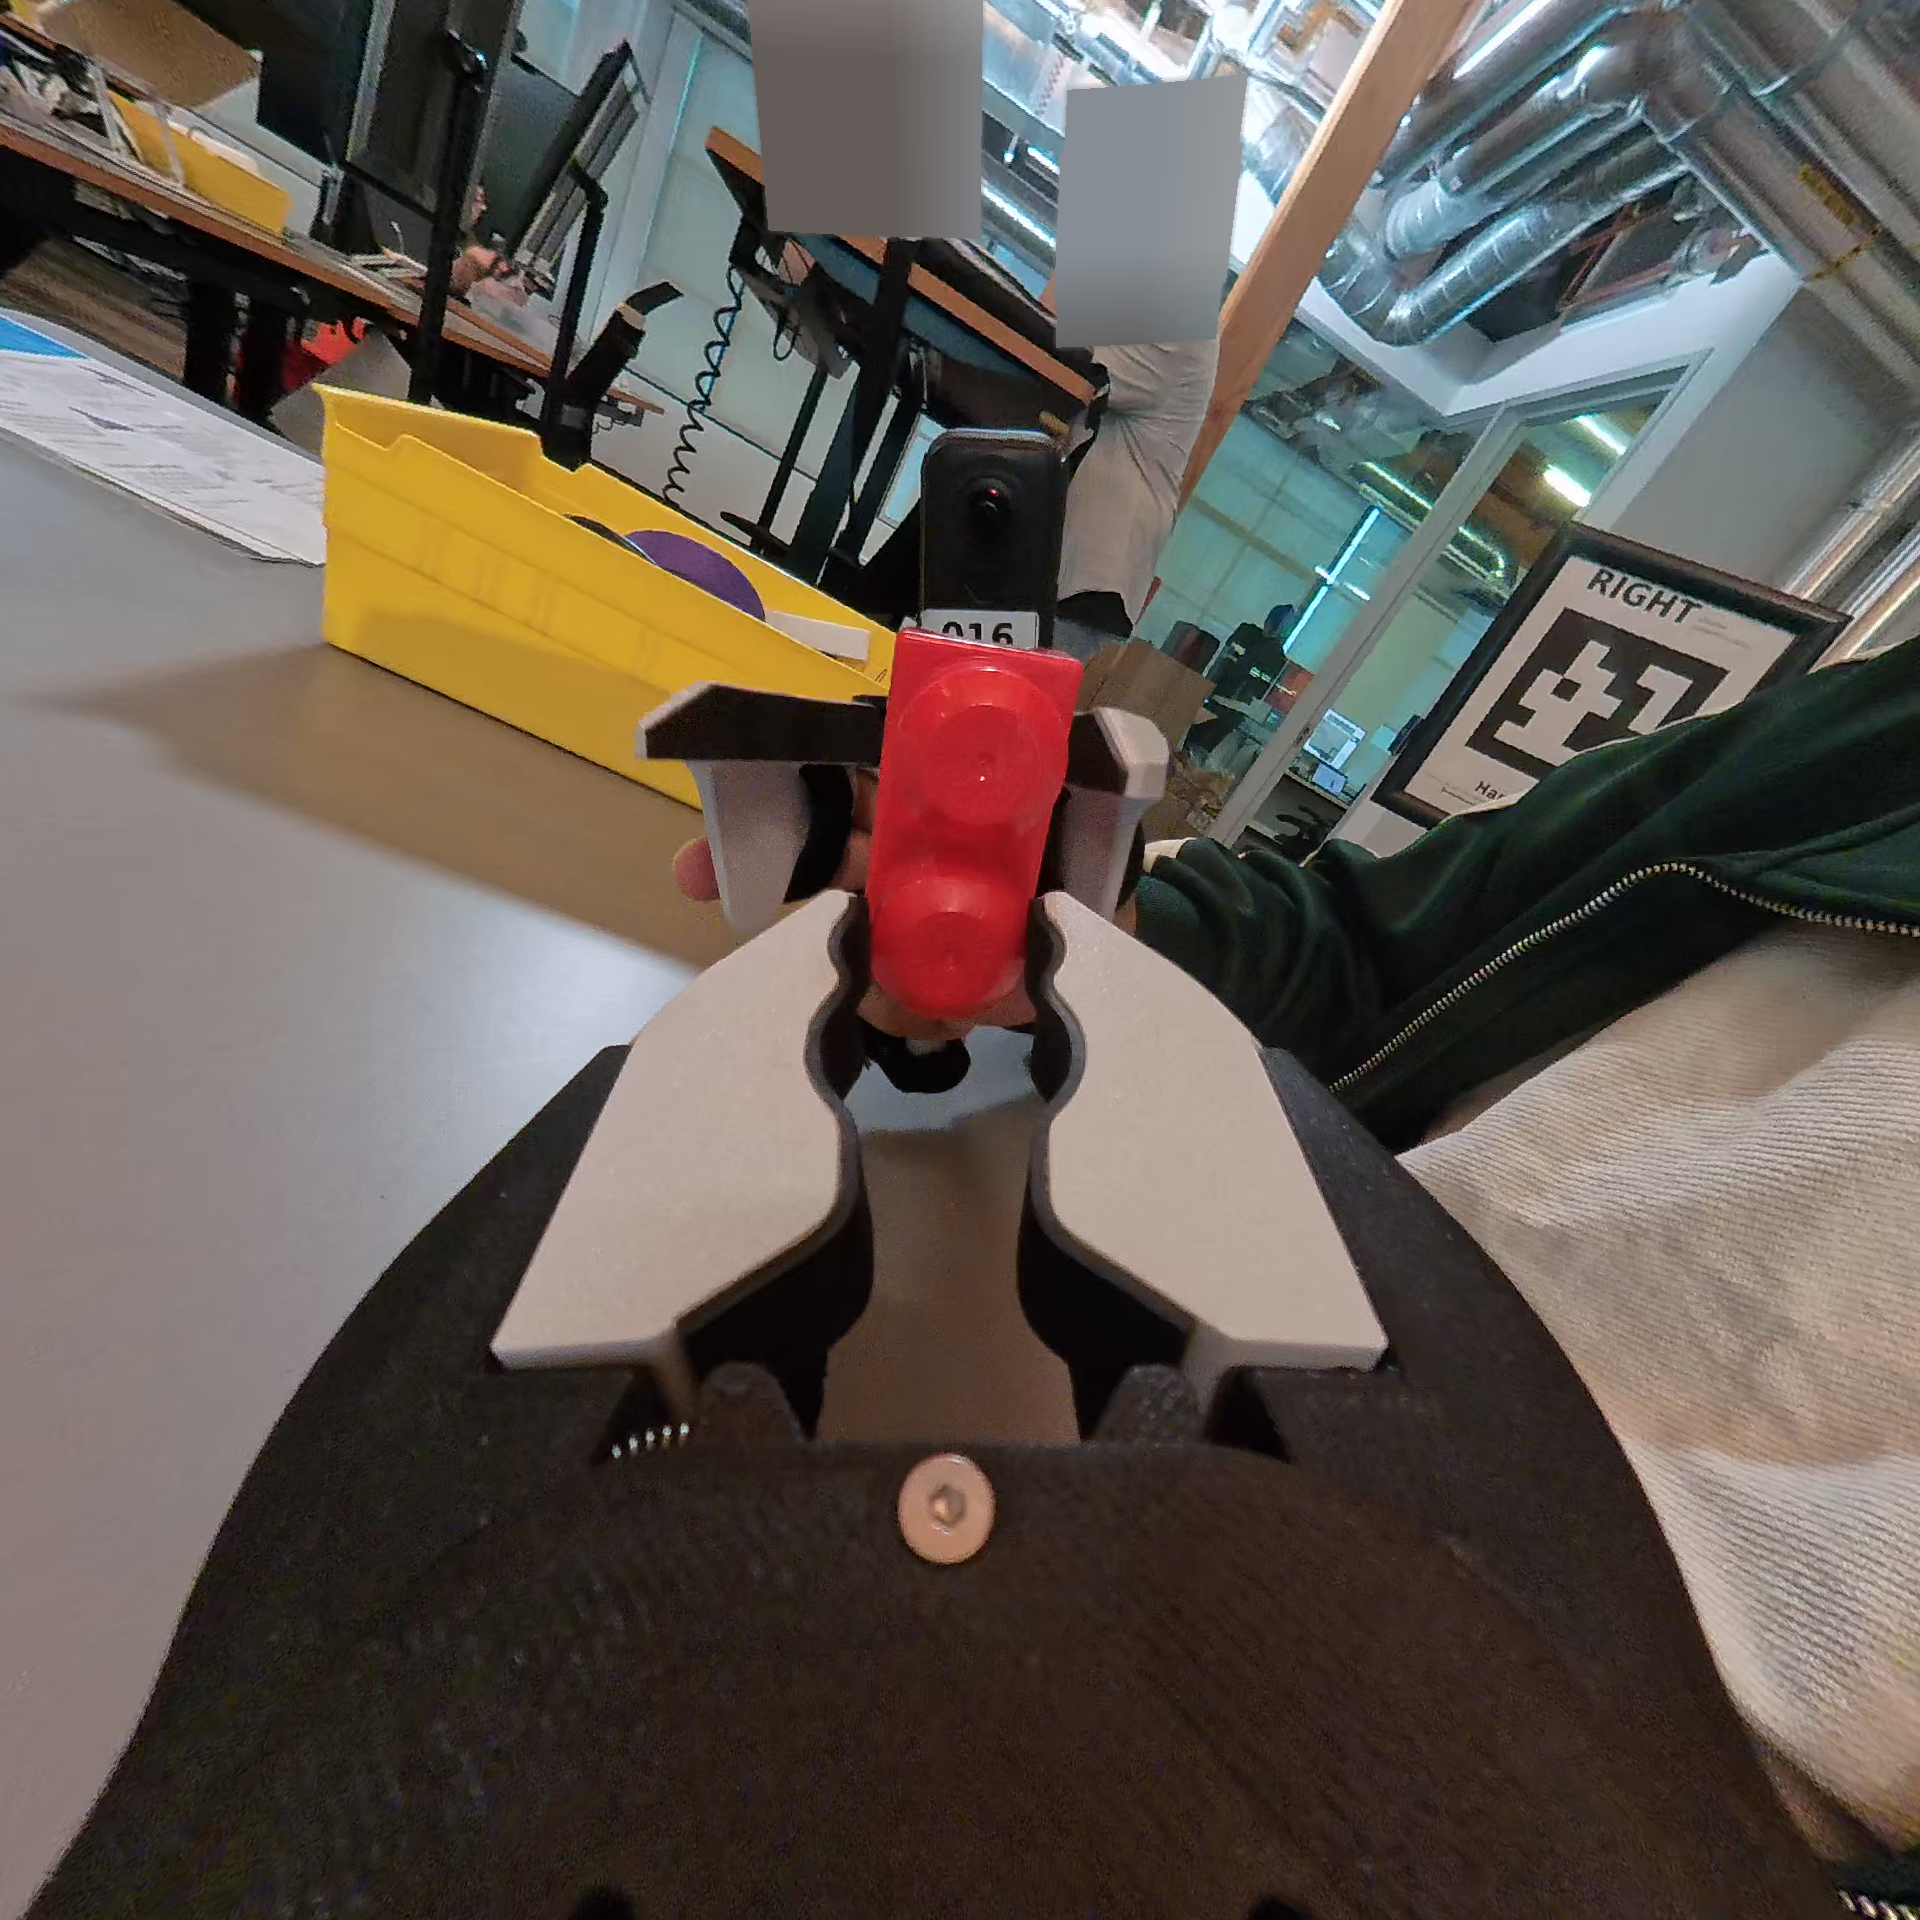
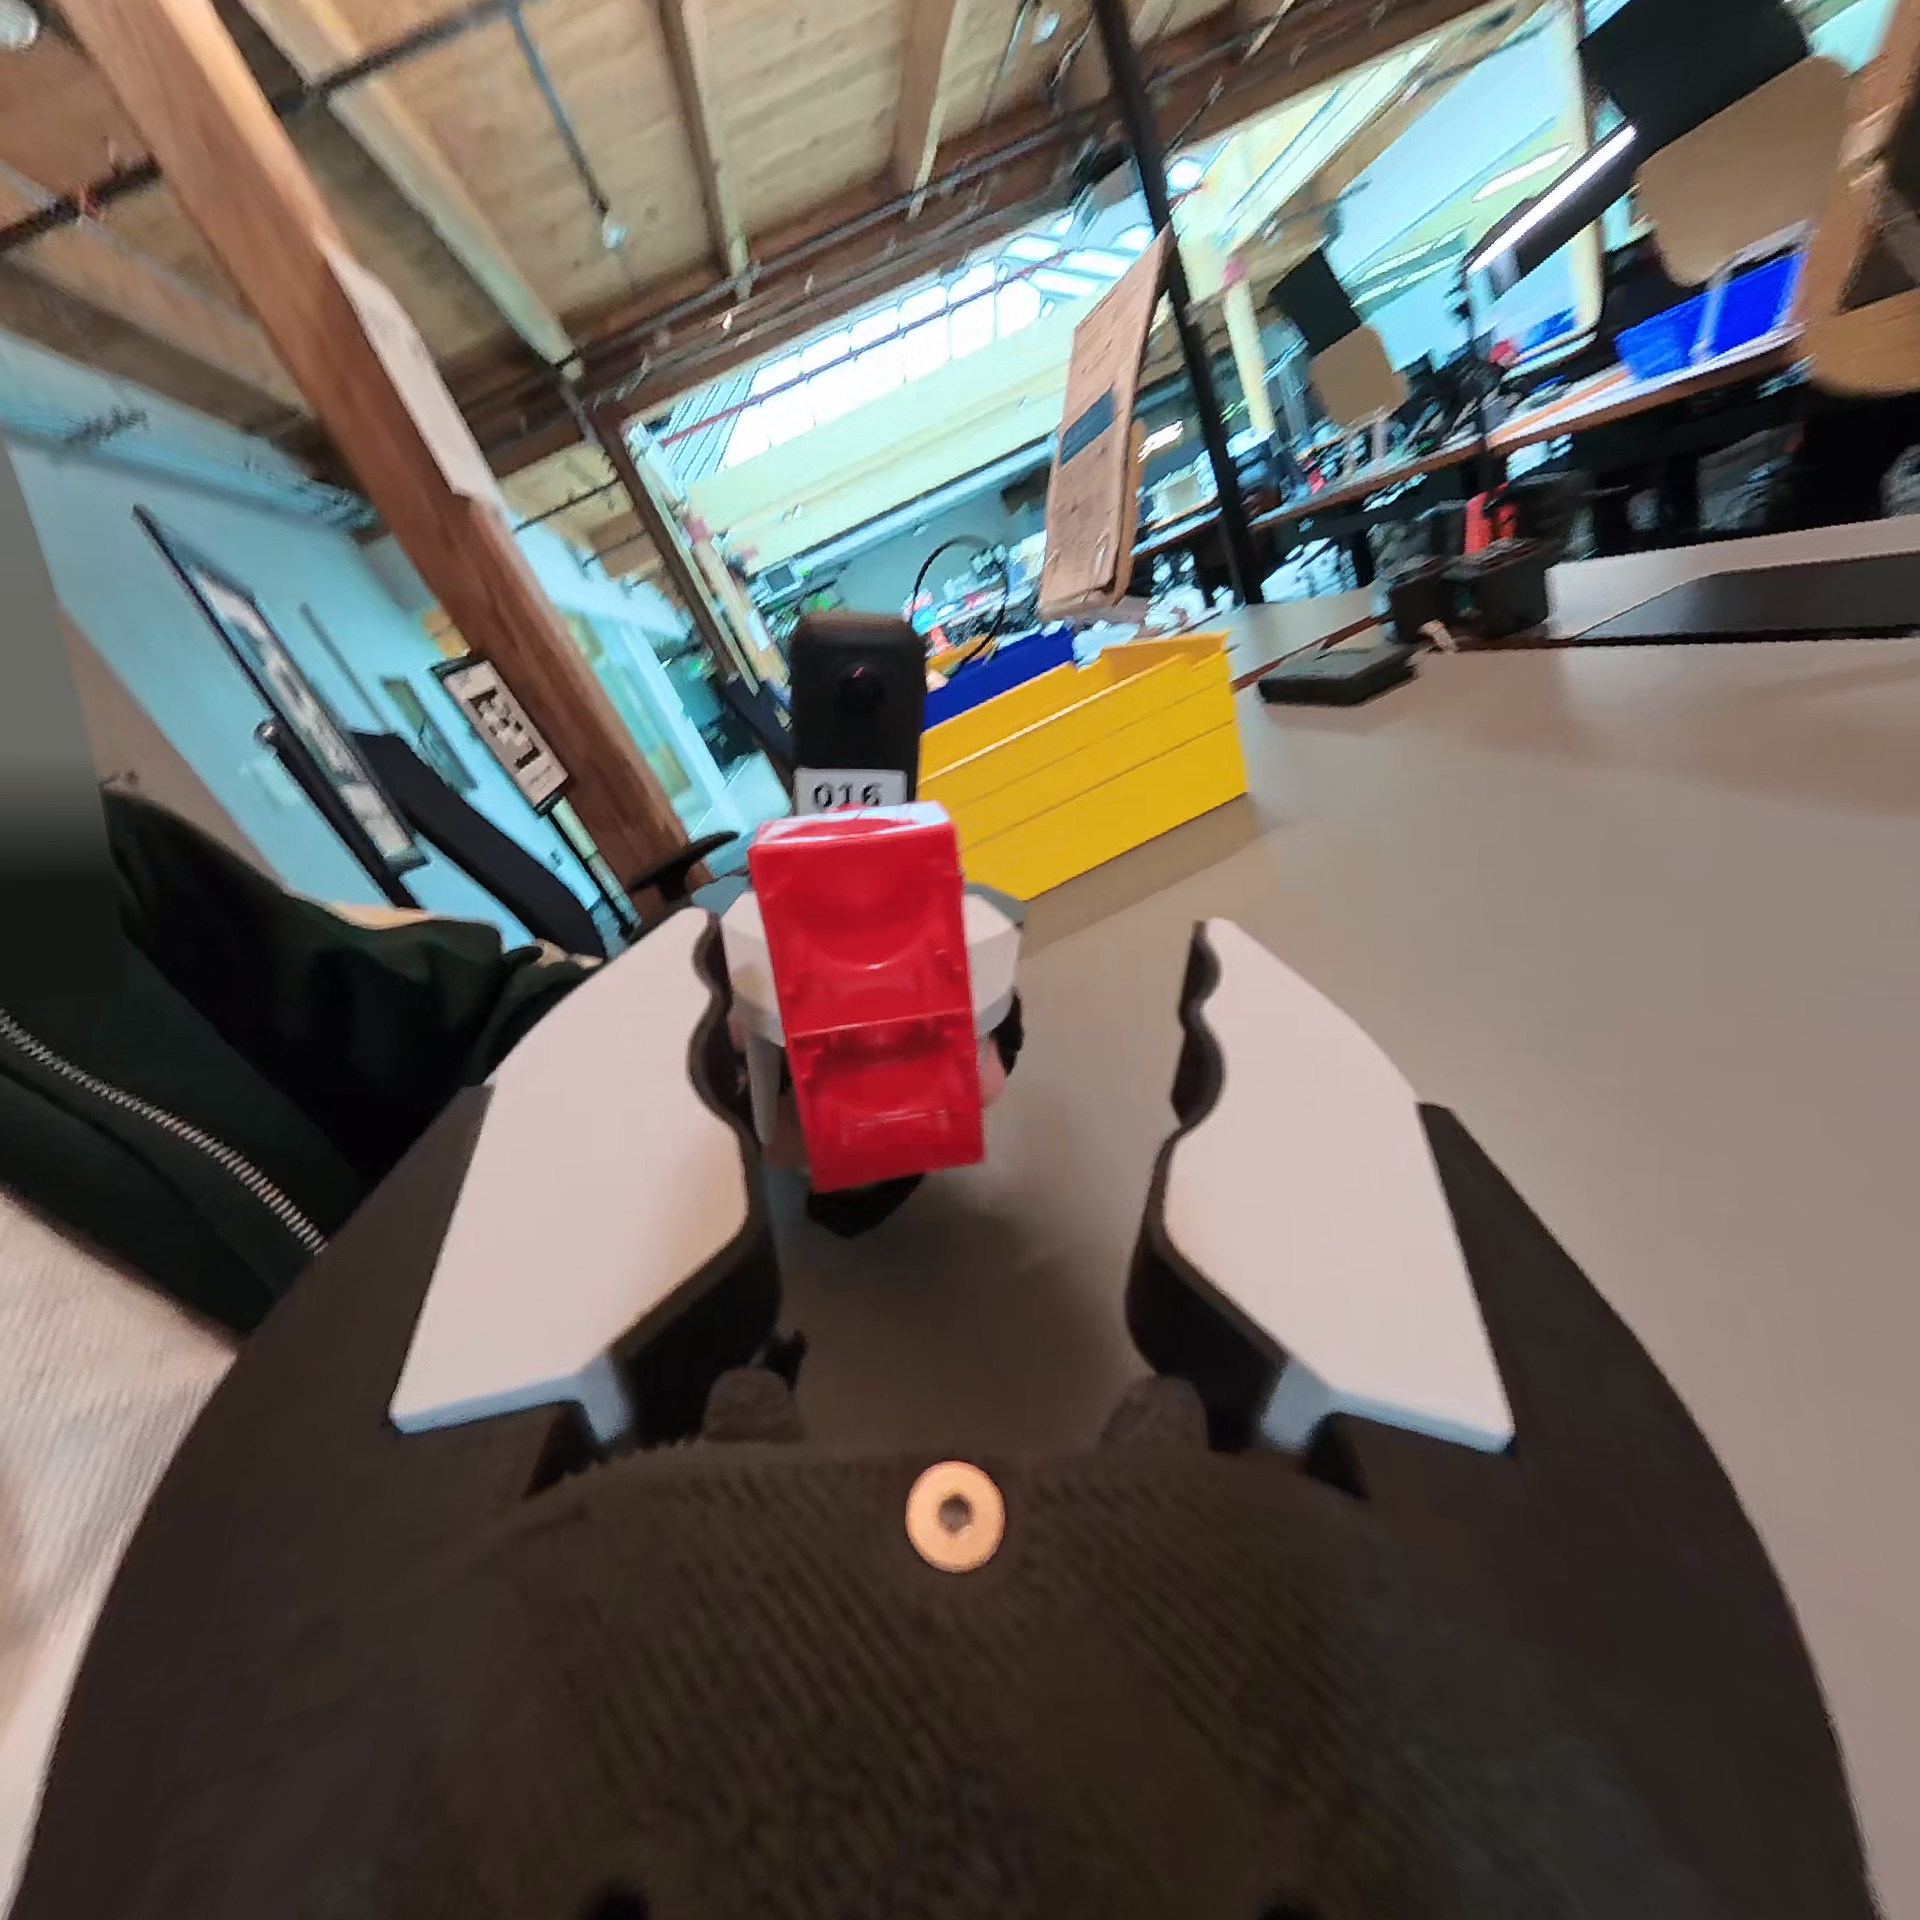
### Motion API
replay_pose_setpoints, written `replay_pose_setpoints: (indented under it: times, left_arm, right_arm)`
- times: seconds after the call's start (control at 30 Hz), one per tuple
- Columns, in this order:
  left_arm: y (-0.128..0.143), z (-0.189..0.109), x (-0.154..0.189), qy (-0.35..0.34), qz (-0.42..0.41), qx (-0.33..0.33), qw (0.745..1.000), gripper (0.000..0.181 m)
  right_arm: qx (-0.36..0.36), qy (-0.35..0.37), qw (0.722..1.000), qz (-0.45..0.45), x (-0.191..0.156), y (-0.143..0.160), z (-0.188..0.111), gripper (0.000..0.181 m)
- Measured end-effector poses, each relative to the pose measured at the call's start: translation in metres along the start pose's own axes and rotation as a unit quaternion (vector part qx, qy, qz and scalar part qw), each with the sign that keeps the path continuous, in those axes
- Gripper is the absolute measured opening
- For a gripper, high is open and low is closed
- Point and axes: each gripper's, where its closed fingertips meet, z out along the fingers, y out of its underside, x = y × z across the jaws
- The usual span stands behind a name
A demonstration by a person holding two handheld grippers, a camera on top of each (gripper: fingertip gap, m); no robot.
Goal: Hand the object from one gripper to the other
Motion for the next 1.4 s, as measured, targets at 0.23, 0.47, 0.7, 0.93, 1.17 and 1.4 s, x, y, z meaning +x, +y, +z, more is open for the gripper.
replay_pose_setpoints:
  times: [0.23,0.47,0.7,0.93,1.17,1.4]
  left_arm:
    - [-0.003,-0.008,-0.011,-0.011,-0.019,0.012,1.000,0.029]
    - [0.000,-0.009,-0.016,-0.014,-0.035,0.010,0.999,0.029]
    - [0.010,-0.003,-0.012,-0.002,-0.036,-0.014,0.999,0.029]
    - [0.017,0.002,-0.008,0.010,-0.044,-0.030,0.999,0.029]
    - [0.019,0.002,-0.008,0.012,-0.043,-0.037,0.998,0.029]
    - [0.019,0.003,-0.006,0.014,-0.034,-0.033,0.999,0.029]
  right_arm:
    - [0.029,0.037,0.999,-0.017,0.021,-0.018,-0.023,0.088]
    - [0.047,0.030,0.998,-0.006,0.022,-0.024,-0.028,0.085]
    - [-0.042,-0.028,0.999,-0.020,-0.004,0.006,-0.010,0.053]
    - [-0.061,-0.030,0.997,-0.035,-0.006,0.009,-0.012,0.034]
    - [-0.058,-0.032,0.997,-0.037,-0.006,0.009,-0.011,0.037]
    - [-0.063,-0.034,0.997,-0.041,-0.008,0.008,-0.011,0.035]
